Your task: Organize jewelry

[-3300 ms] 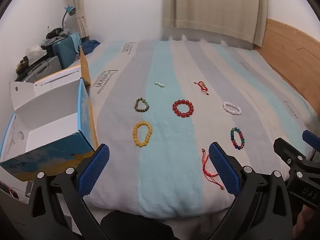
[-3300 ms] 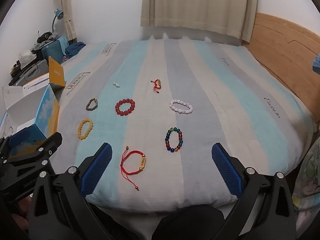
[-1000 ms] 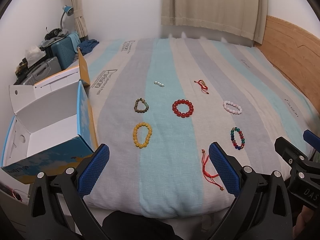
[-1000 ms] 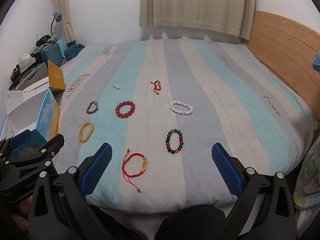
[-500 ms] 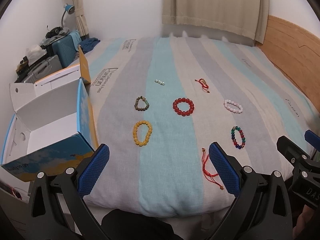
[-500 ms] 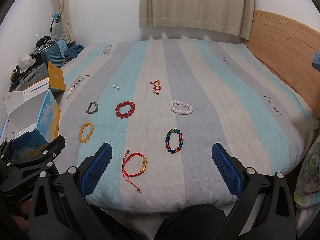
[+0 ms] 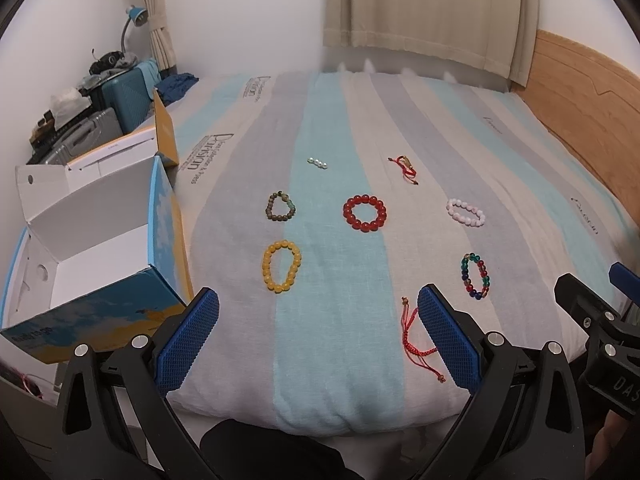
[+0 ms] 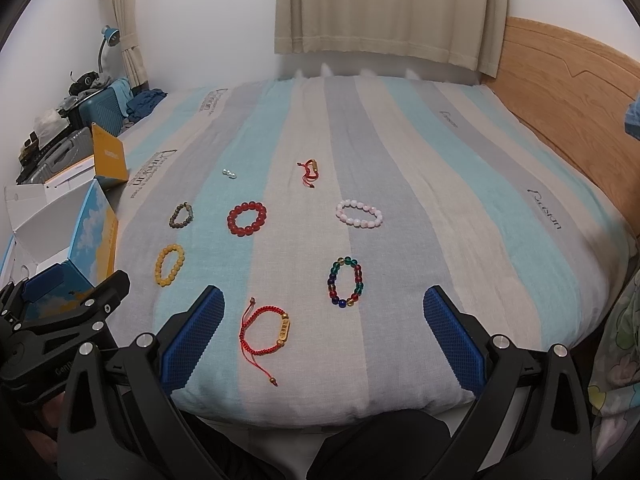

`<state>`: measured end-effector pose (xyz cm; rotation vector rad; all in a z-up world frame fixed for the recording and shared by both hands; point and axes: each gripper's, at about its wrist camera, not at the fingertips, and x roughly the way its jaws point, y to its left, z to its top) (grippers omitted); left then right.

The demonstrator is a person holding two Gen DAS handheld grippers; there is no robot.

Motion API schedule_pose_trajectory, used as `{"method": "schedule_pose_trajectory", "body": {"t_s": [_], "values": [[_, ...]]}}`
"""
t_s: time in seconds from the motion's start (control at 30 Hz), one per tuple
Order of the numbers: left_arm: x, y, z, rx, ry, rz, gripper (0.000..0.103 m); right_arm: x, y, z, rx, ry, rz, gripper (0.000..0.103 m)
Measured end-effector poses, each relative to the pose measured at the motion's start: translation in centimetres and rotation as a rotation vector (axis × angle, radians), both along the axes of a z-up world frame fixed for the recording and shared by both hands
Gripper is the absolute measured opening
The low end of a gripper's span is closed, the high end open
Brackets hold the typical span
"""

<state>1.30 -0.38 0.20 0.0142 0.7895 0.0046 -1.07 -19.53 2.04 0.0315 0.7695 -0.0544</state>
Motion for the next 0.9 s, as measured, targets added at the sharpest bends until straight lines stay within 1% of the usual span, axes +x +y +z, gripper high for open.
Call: {"method": "schedule_pose_trajectory", "body": {"t_s": [0.17,0.27,0.37,0.47,0.6,0.7,0.73,0.9], "values": [[0.6,0.0,0.2,-0.007,0.003,-0.005,0.097,0.5,0.0,-0.1,0.003,0.004,-0.003,0.096],[1.5,-0.1,0.4,0.005,0.011,-0.013,0.097,1.3,-0.3,0.1,-0.004,0.008,-0.004,0.096],[3.1,0.1,0.5,0.005,0.037,-0.027,0.097,2.6,-0.9,0.5,-0.014,0.013,-0.005,0.096],[5.1,0.6,0.1,-0.008,0.081,-0.04,0.097,4.0,-1.6,0.5,-0.019,0.025,-0.003,0.096],[7.1,1.1,-0.7,0.001,0.11,-0.053,0.097,5.9,-2.8,-0.2,-0.019,0.055,-0.004,0.096],[8.6,1.3,-1.7,-0.007,0.128,-0.076,0.097,7.5,-3.5,-1.4,-0.019,0.09,0.001,0.096],[9.2,1.5,-2.4,-0.02,0.14,-0.089,0.097,8.1,-3.7,-2.1,-0.019,0.108,0.005,0.096],[11.1,2.3,-4.8,-0.03,0.176,-0.101,0.097,10.2,-4.8,-5.6,-0.019,0.181,0.014,0.096]]}}
